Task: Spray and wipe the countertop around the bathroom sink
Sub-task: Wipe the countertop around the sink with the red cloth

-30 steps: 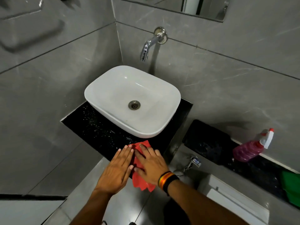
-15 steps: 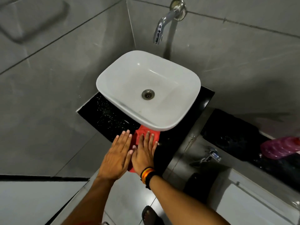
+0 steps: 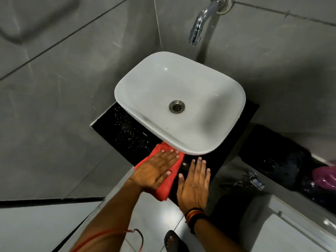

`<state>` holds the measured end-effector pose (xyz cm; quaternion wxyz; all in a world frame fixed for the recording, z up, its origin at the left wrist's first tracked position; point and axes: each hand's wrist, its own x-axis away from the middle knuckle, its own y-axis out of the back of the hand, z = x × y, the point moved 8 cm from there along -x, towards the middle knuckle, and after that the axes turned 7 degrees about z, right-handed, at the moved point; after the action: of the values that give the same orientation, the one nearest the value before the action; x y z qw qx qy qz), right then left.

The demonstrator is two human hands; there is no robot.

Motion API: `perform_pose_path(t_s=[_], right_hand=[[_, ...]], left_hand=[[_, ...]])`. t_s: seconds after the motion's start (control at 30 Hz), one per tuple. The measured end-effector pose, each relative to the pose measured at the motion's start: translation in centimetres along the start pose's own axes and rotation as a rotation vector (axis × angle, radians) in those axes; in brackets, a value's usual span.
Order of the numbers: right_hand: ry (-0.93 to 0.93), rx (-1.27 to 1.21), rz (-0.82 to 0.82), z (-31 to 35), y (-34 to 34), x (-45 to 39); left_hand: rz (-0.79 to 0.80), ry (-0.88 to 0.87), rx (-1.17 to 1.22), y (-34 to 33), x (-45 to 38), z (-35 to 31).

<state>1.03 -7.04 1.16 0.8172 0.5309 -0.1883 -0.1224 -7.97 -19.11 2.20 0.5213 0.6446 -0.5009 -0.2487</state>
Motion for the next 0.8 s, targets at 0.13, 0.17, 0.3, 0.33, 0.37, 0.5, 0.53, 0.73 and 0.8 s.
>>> perform_pose_path(t_s=[0.13, 0.17, 0.3, 0.33, 0.37, 0.5, 0.53, 0.73, 0.8], right_hand=[[0.002, 0.049, -0.06, -0.4, -0.3, 0.0], [0.003, 0.067, -0.06, -0.4, -0.4, 0.0], [0.008, 0.091, -0.094, -0.4, -0.5, -0.2], [0.003, 0.087, -0.096, -0.4, -0.5, -0.2], [0.004, 0.083, -0.105, -0.4, -0.4, -0.1], [0.012, 0.066, -0.152, -0.3, -0.5, -0.4], [0.018, 0.063, -0.163, -0.3, -0.2, -0.2], [0.029, 0.058, -0.157, -0.5, -0.8, -0.3], [0.026, 0.069, -0.155, -0.6, -0.9, -0.3]], left_hand=[[0.038, 0.036, -0.02, 2.2, 1.0, 6.3], [0.048, 0.038, -0.027, 2.6, 1.4, 7.5], [0.05, 0.074, -0.047, 4.2, 2.1, 12.2], [0.03, 0.095, -0.042, 4.7, 2.4, 13.3], [0.017, 0.123, -0.04, 5.1, 2.7, 14.3], [-0.054, 0.277, -0.018, 6.8, 3.7, 18.2], [-0.087, 0.332, -0.01, 7.4, 4.0, 18.9], [-0.243, 0.773, 0.067, 10.0, 2.3, 25.0], [-0.26, 0.892, 0.068, 9.8, 1.7, 25.7]])
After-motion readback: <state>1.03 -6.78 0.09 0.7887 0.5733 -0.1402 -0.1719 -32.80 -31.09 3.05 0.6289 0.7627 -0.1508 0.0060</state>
